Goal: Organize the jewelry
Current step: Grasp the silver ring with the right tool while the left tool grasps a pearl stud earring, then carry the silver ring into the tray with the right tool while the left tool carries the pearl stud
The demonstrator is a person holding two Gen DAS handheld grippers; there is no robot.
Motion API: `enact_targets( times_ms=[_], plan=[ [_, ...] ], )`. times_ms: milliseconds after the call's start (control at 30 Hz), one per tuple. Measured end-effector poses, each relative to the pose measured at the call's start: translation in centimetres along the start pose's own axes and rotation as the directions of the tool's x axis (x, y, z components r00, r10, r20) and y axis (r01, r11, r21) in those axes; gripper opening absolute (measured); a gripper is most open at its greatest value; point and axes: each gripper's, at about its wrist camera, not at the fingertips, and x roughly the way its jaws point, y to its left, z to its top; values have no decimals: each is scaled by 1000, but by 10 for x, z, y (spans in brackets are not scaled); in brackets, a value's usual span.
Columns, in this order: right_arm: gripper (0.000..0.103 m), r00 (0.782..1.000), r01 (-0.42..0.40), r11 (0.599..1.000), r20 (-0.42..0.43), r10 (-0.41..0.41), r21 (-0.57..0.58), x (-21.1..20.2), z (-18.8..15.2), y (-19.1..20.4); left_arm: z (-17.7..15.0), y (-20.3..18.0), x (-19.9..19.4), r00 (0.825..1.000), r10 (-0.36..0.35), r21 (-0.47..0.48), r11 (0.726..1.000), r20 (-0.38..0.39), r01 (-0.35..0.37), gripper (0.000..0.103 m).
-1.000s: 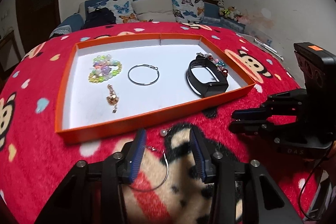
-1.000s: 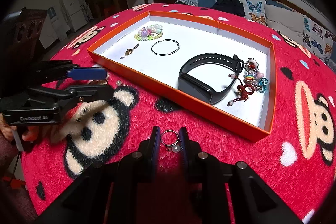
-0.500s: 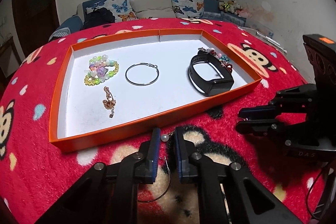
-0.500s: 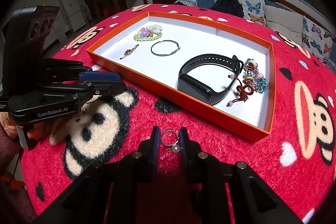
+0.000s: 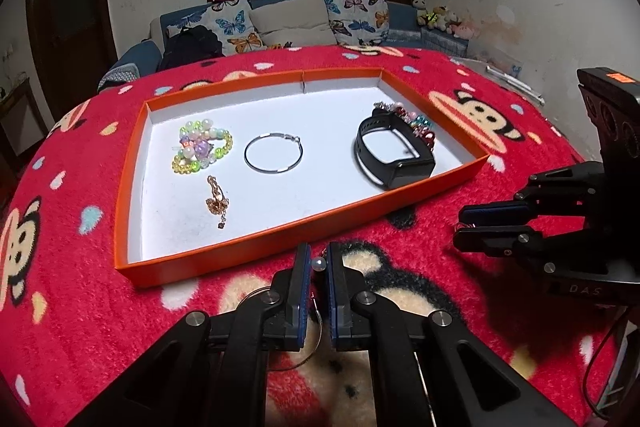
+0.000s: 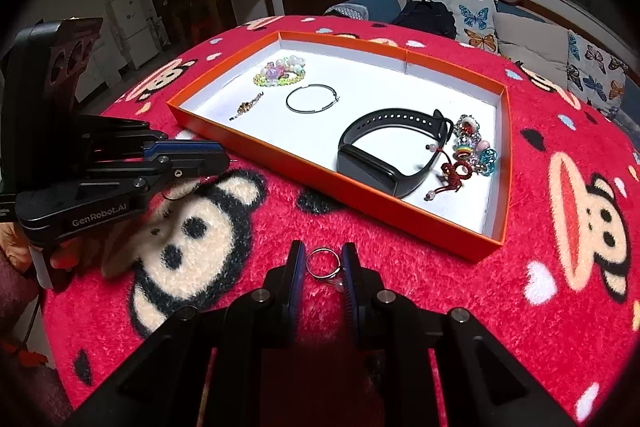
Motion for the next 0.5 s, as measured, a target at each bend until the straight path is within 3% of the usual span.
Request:
enact_targets(
  times_ms=[500],
  plan=[
    [21, 995, 16, 1000, 96, -17, 15, -25, 23, 1, 28, 11, -41, 996, -16, -30, 999, 85, 19, 7]
  ],
)
